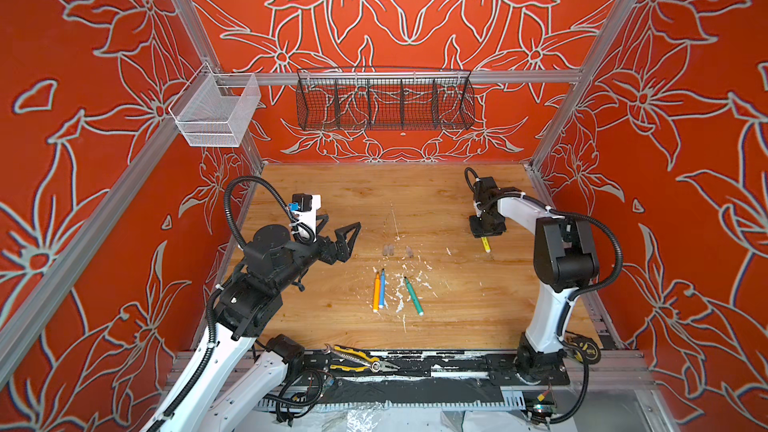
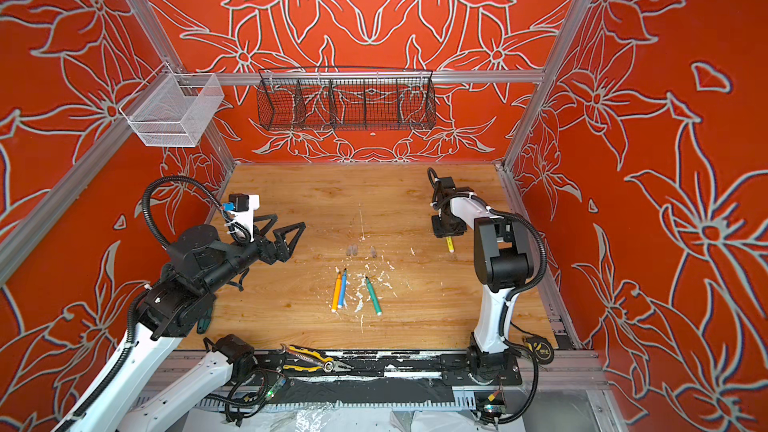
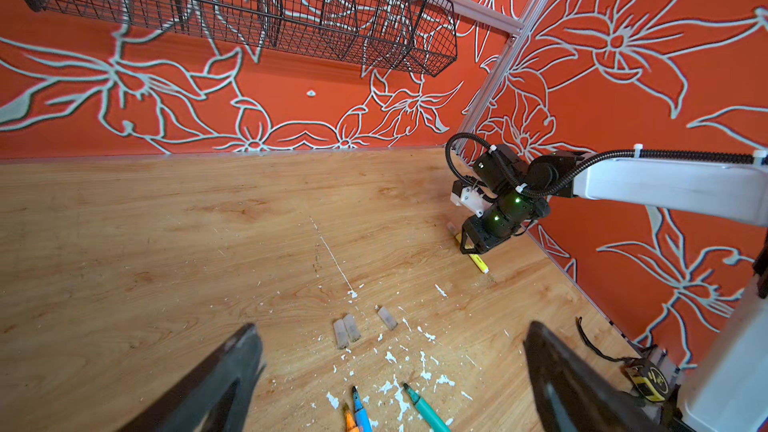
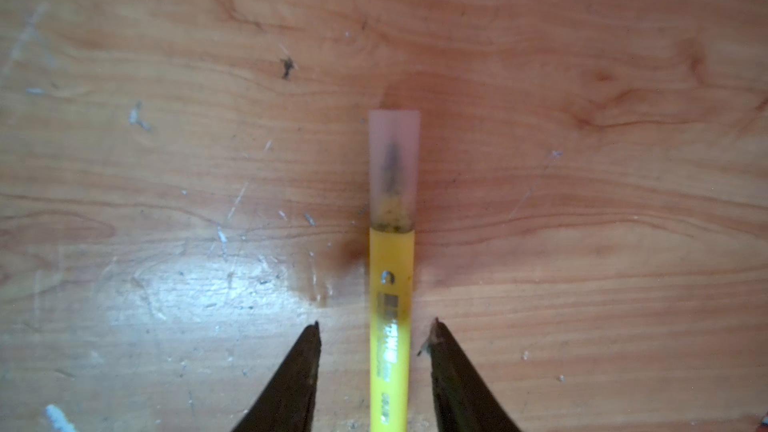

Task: Insert the pens into the pen caps
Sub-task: 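Lower the yellow marker onto the table and open the right gripper, then move the right gripper to the green marker, grasp and lift it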

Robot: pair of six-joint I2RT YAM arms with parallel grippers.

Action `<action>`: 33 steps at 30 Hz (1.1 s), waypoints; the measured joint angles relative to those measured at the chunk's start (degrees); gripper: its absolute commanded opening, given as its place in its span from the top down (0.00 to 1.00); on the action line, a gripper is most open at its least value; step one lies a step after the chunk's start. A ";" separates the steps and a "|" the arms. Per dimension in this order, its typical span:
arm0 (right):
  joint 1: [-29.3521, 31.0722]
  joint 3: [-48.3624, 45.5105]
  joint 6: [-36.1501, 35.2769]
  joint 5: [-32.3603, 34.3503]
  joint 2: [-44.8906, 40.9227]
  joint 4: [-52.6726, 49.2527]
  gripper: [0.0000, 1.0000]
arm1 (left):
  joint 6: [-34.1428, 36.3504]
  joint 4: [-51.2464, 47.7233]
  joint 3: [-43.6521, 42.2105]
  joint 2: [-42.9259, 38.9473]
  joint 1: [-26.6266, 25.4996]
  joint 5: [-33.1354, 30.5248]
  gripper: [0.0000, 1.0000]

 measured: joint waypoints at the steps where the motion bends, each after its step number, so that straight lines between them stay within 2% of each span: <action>1: 0.00 0.35 -0.04 -0.13 -0.07 -0.09 0.49 | 0.00 0.09 0.00 0.24 0.00 0.00 0.03; 6: 0.11 0.20 -0.33 -2.08 -3.34 -0.68 0.29 | 0.02 0.20 0.09 2.32 0.00 0.00 0.03; 10: 1.70 -2.32 0.07 -3.34 -11.26 -0.68 0.24 | 1.16 -1.09 1.09 4.96 0.00 0.52 0.03; 11: 2.71 -3.17 0.15 -3.45 -13.46 -0.61 0.21 | 1.53 -1.62 1.49 5.53 0.02 0.74 0.03; 12: 4.28 -4.24 0.22 -3.50 -15.87 -0.48 0.11 | 2.05 -2.32 2.05 6.14 0.00 1.16 0.03; 16: 13.38 -9.92 0.90 -4.44 -24.76 0.98 0.03 | 4.55 -5.75 4.55 7.87 0.00 2.73 0.03; 25: 32.41 -30.86 8.52 -8.98 -39.80 12.92 0.06 | 11.45 -15.15 7.98 11.58 0.00 6.60 0.03; 30: 41.53 -36.37 14.75 -8.26 -39.52 19.04 0.14 | 12.61 -17.05 8.07 13.90 0.00 8.31 0.03; 33: 44.57 -36.54 17.64 -7.02 -36.85 21.42 0.23 | 12.68 -16.90 7.98 14.05 0.02 9.49 0.03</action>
